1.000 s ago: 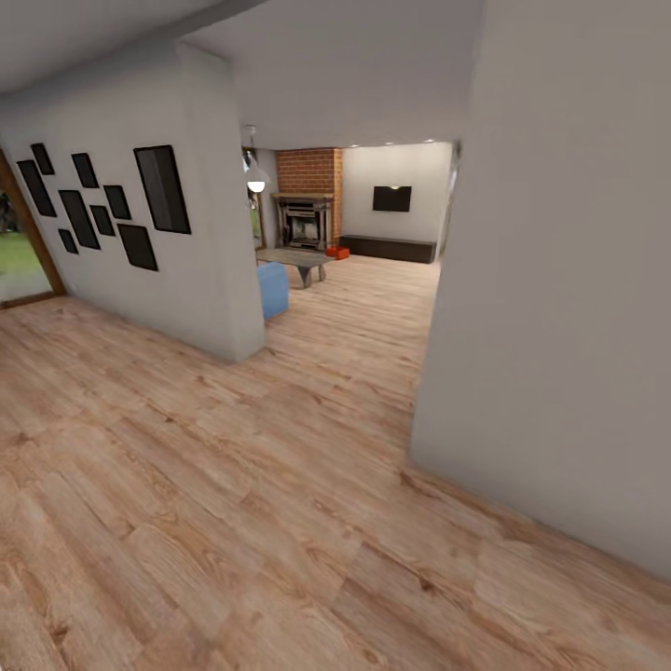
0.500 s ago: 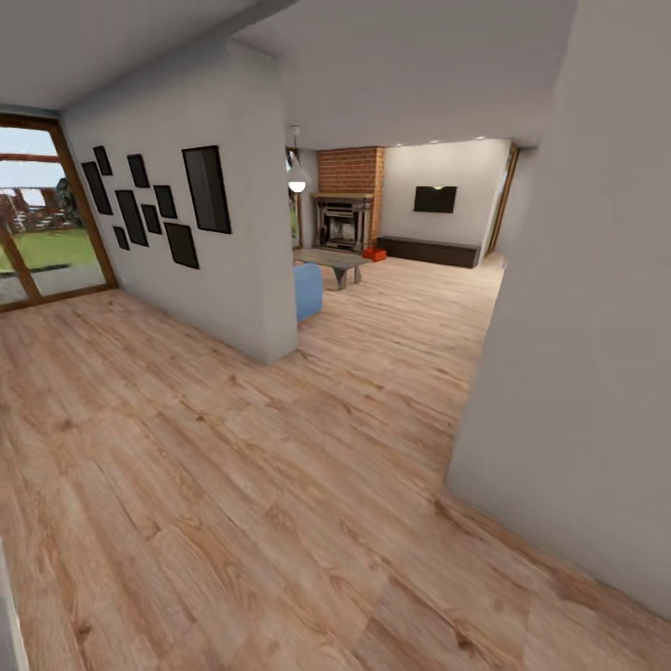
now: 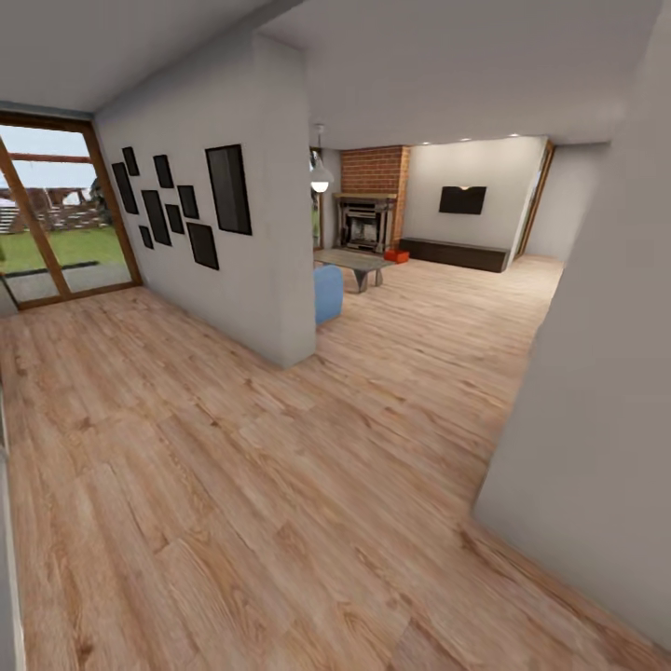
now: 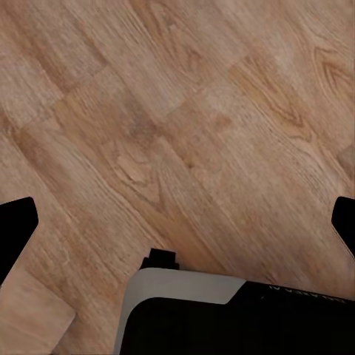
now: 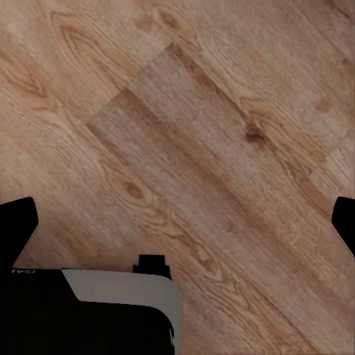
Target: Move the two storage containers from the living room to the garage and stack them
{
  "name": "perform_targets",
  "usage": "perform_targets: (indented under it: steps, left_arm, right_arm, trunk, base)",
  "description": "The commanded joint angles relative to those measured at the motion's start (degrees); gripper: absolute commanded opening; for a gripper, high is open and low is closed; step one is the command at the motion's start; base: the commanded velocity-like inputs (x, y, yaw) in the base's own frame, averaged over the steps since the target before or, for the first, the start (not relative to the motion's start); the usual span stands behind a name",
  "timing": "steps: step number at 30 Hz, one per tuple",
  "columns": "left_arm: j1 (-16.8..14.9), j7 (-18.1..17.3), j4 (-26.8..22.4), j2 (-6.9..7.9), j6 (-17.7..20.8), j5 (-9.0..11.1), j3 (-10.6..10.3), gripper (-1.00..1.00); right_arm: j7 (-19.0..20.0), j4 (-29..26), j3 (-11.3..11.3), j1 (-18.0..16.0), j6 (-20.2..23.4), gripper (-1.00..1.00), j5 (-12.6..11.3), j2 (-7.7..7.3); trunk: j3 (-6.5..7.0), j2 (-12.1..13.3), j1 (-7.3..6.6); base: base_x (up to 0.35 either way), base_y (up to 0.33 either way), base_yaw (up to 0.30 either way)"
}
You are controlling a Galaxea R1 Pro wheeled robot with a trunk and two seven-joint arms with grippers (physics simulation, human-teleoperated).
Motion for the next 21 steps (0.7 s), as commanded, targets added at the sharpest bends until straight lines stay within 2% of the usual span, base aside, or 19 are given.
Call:
perform_targets:
  steps: [1,8,21]
  left_arm:
    - [0.0,0.0,0.0,-0.03,-0.2,0.5,0.1,1.0]
    - [0.0,0.0,0.0,-0.03,-0.1,0.5,0.1,1.0]
    - [0.0,0.0,0.0,-0.03,-0.1,0.5,0.1,1.0]
  right_arm:
    - [-0.4,0.0,0.4,0.0,-0.1,1.0,0.1,-0.02]
    - [-0.4,0.0,0.4,0.0,-0.1,1.0,0.1,-0.02]
    - [-0.4,0.0,0.4,0.0,-0.1,1.0,0.1,-0.02]
  trunk:
    - [-0.1,-0.1,0.05]
    - [-0.1,-0.1,0.05]
    - [-0.1,-0.1,0.05]
  base:
    - [0.327,0.0,0.007]
    - [0.327,0.0,0.029]
    - [0.327,0.0,0.223]
